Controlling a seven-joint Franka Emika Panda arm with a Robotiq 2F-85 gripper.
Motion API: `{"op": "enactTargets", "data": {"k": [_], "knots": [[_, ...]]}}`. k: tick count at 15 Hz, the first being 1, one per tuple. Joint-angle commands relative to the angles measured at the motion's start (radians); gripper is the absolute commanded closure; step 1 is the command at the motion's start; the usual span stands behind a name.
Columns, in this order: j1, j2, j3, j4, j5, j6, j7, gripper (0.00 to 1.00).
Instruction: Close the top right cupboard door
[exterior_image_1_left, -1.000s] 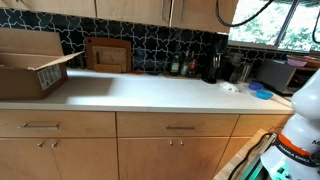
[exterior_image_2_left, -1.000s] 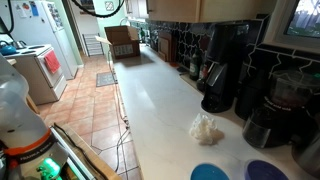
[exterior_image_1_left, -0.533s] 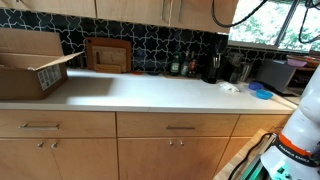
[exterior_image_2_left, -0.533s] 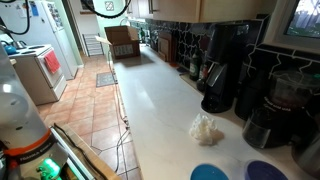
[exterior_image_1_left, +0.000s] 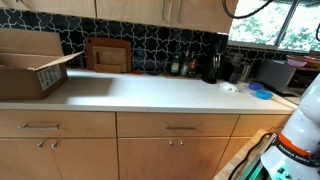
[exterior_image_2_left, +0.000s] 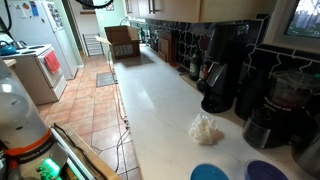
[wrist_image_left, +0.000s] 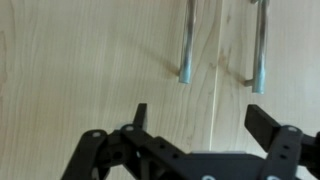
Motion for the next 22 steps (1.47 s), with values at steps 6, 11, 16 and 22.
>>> {"op": "enactTargets", "data": {"k": [6,11,16,22], "knots": [[0.09,-0.326,-0.078,-0.351,0.499,-0.112,-0.465,0.0],[0.097,-0.464,-0.109,-0.53,0.583,-0.229,-0.611,0.0],[0.131,-0.574,-0.159,-0.647,0.67,-0.331,-0.744,0.0],[0.146,-0.685,-0.205,-0.745,0.771,-0.44,-0.826,0.0]]}}
